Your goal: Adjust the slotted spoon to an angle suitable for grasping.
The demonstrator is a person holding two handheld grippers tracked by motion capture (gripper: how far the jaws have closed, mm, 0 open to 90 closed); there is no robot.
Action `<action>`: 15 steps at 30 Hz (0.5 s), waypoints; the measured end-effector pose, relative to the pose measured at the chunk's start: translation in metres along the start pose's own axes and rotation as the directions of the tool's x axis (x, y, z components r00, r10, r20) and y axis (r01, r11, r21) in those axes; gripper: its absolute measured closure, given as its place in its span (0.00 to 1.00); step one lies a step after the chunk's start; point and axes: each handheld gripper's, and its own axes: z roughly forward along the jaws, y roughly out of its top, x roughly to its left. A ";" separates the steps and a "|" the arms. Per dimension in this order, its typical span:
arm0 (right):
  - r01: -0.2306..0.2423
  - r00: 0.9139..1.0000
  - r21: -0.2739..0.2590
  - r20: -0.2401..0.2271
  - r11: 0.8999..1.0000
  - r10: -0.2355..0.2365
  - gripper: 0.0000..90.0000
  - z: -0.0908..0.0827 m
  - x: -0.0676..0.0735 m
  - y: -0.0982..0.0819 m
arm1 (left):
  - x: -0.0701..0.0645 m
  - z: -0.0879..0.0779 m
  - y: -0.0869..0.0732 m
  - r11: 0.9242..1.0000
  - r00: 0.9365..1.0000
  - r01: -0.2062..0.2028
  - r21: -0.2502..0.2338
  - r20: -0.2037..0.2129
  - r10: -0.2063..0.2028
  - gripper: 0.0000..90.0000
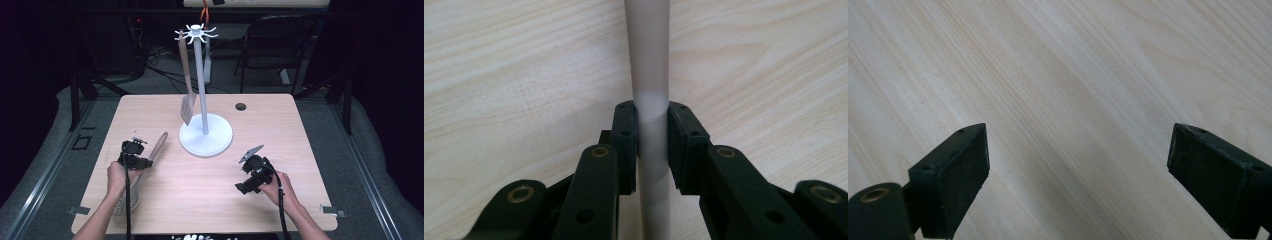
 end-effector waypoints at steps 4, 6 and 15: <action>0.001 1.000 0.002 0.000 1.000 -0.001 0.10 0.000 0.000 0.000 | 0.001 -0.007 -0.003 0.999 1.000 0.010 -0.051 0.014 -0.009 0.84; 0.004 1.000 0.005 -0.002 1.000 -0.004 0.10 0.000 0.000 0.000 | 0.001 -0.010 -0.004 0.997 1.000 0.013 -0.079 0.015 -0.011 0.84; 0.001 1.000 0.005 -0.006 1.000 -0.001 0.10 0.001 0.000 0.000 | -0.002 -0.023 -0.004 0.985 1.000 -0.001 -0.175 0.008 0.003 0.84</action>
